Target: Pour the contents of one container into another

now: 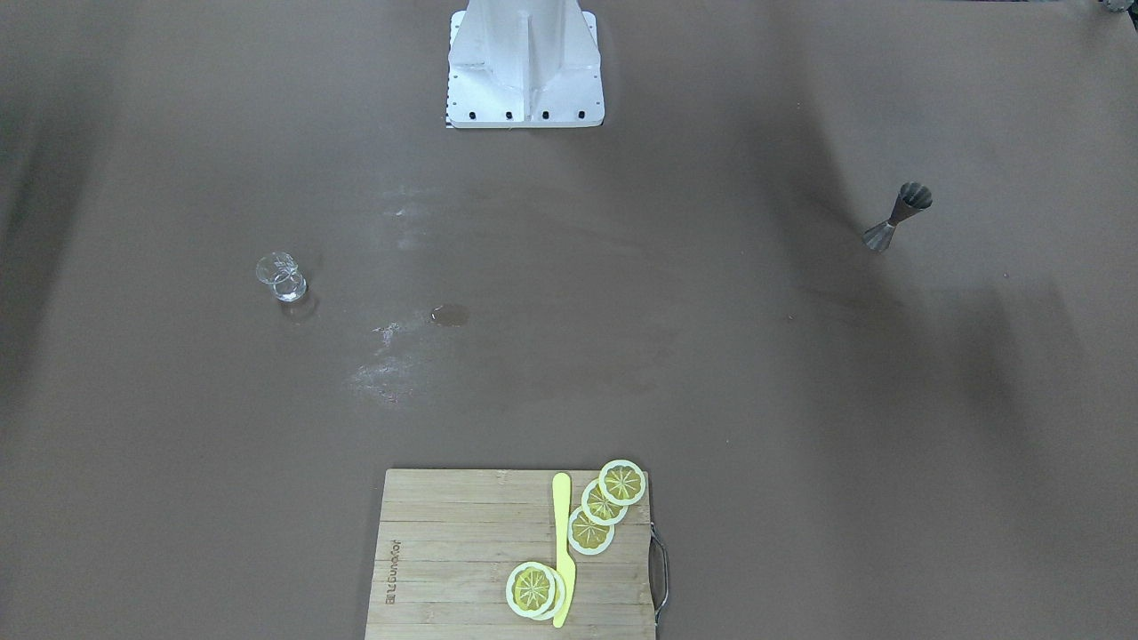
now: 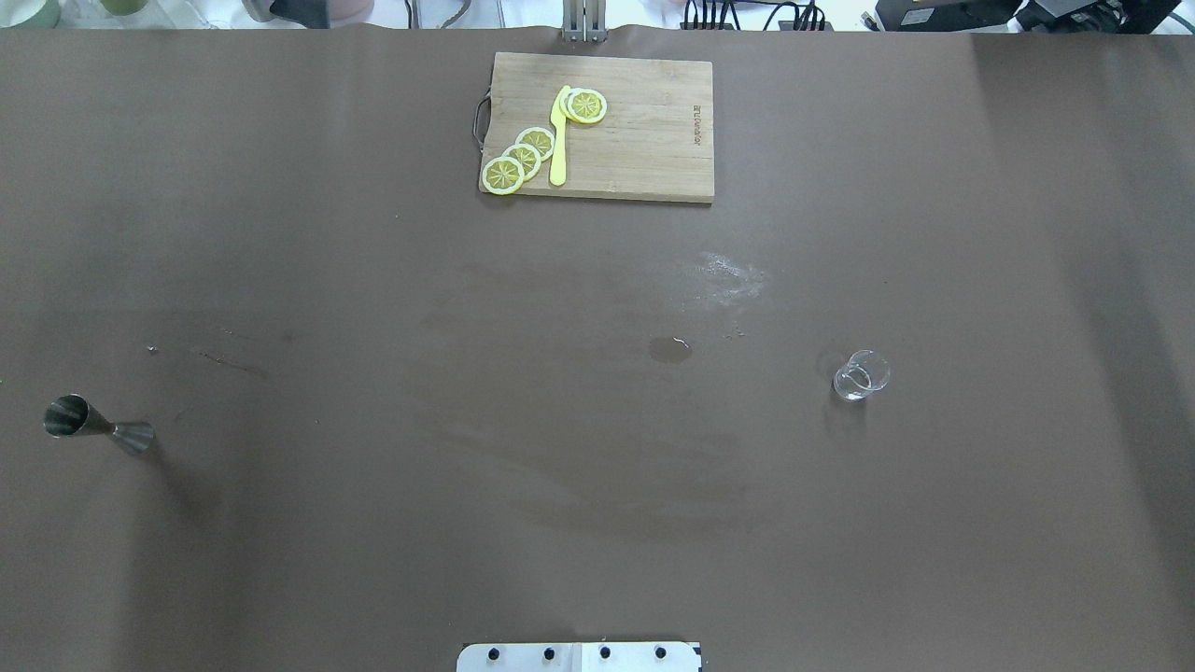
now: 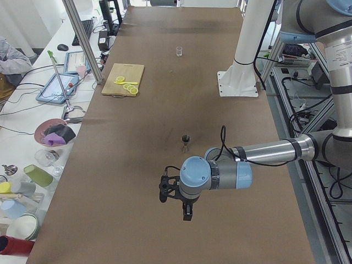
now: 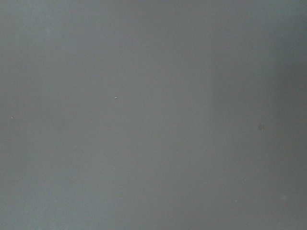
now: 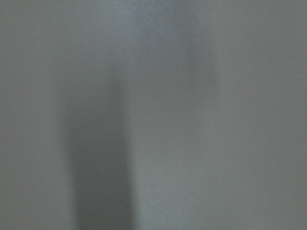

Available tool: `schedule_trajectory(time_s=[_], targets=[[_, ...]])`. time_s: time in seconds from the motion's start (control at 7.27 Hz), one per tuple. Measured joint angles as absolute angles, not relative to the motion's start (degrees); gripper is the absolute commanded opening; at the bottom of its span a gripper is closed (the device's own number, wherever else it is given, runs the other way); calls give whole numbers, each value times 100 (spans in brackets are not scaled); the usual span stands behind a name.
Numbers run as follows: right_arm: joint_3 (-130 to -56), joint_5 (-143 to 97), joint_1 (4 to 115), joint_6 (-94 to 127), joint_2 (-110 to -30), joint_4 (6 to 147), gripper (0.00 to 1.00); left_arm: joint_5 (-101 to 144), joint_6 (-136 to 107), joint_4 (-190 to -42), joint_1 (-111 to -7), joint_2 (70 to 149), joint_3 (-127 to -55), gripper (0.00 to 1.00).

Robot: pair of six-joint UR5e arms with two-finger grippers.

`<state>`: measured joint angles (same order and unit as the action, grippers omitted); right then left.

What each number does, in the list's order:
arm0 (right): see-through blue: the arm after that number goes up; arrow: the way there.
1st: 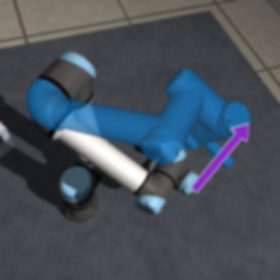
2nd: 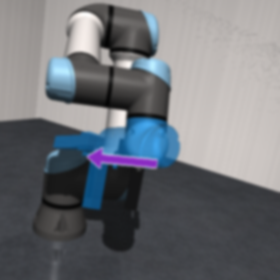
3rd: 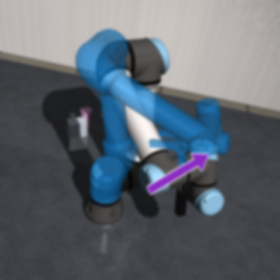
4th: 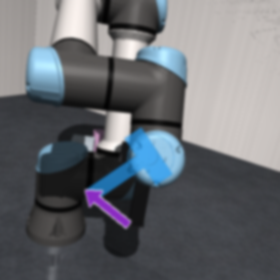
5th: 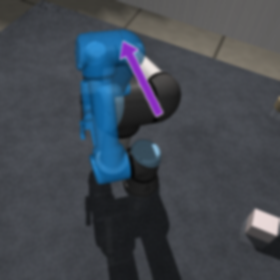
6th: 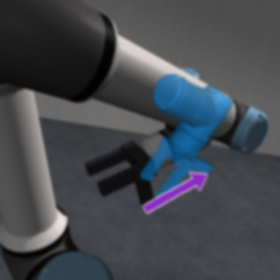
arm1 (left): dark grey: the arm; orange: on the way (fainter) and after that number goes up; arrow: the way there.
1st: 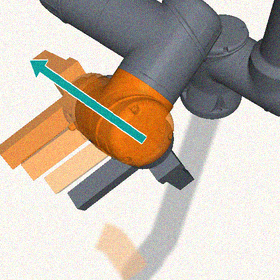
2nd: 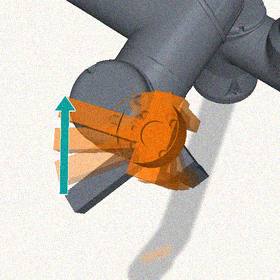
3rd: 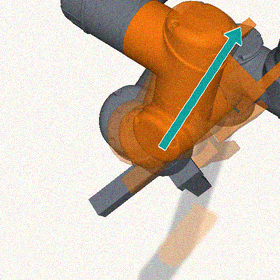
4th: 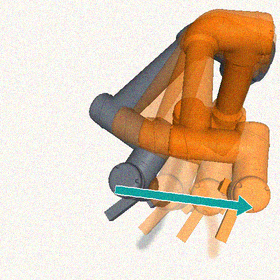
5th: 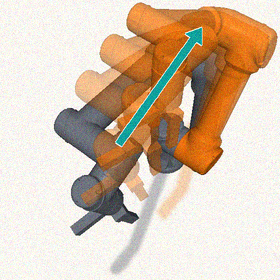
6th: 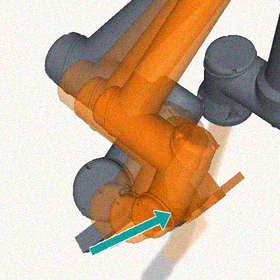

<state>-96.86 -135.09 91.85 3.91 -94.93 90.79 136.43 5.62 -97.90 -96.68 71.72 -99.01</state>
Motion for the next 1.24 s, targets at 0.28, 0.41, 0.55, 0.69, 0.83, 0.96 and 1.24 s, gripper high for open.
schedule_trajectory(time_s=[0.28,0.41,0.55,0.69,0.83,0.96,1.24], targets=[[-9678,-13509,9184,401,-9492,9099,100,13653,565,-9796,-9668,7170,-9880,99],[-9675,-13507,9185,405,-9489,9118,100,13661,568,-9801,-9663,7169,-9871,99],[-9666,-13499,9184,410,-9486,9124,100,13675,572,-9807,-9657,7161,-9865,99],[-9651,-13494,9185,414,-9486,9129,100,13683,577,-9811,-9655,7146,-9874,99],[-9636,-13510,9186,419,-9494,9137,100,13671,577,-9811,-9655,7133,-9872,99],[-9626,-13550,9189,420,-9507,9142,100,13666,576,-9814,-9653,7135,-9853,99],[-9598,-13595,9193,422,-9530,9141,100,13666,579,-9988,-9642,7156,-9791,99]])
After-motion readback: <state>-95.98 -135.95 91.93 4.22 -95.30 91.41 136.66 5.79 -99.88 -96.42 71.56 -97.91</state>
